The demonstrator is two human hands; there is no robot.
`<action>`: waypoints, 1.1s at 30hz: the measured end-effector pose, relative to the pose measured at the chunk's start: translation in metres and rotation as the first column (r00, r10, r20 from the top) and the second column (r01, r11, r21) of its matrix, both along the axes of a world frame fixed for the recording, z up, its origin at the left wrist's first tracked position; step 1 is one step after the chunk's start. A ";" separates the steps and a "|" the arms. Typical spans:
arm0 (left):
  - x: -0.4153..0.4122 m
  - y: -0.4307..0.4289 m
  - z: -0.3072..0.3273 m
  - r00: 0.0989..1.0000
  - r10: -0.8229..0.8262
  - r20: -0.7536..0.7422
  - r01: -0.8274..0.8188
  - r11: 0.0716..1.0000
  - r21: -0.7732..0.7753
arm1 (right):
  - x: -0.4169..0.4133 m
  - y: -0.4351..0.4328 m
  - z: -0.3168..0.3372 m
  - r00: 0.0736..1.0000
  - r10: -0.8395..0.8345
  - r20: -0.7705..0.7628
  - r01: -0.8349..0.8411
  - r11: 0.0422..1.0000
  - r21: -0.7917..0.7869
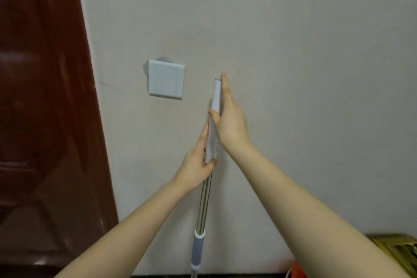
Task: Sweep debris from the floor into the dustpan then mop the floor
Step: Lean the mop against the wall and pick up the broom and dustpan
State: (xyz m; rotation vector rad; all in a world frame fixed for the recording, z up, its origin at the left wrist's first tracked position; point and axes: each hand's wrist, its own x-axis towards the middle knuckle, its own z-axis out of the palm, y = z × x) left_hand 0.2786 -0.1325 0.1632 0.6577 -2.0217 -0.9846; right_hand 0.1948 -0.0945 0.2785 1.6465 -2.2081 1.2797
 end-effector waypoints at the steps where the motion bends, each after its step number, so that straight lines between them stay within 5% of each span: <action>1: -0.001 -0.004 -0.003 1.000 0.024 0.004 -0.024 1.000 -0.012 | -0.001 -0.005 -0.001 1.000 -0.010 0.020 0.011 1.000 -0.007; 7: -0.008 -0.015 -0.013 0.997 0.075 0.030 -0.074 0.997 -0.027 | -0.006 -0.028 -0.009 0.982 -0.077 0.174 0.088 0.995 -0.055; 15: -0.013 -0.008 -0.017 0.990 0.112 0.092 -0.110 0.994 -0.018 | -0.015 -0.028 -0.016 0.988 -0.034 0.151 0.043 0.997 -0.059; 22: -0.016 0.055 -0.053 0.913 0.407 0.005 -0.396 0.890 -0.229 | -0.061 0.051 -0.053 0.995 -0.009 0.100 0.006 0.999 0.034; 33: -0.177 0.300 -0.078 0.953 -0.135 0.272 0.172 0.978 -0.117 | -0.223 0.366 -0.106 0.971 -0.228 0.075 0.209 0.957 0.199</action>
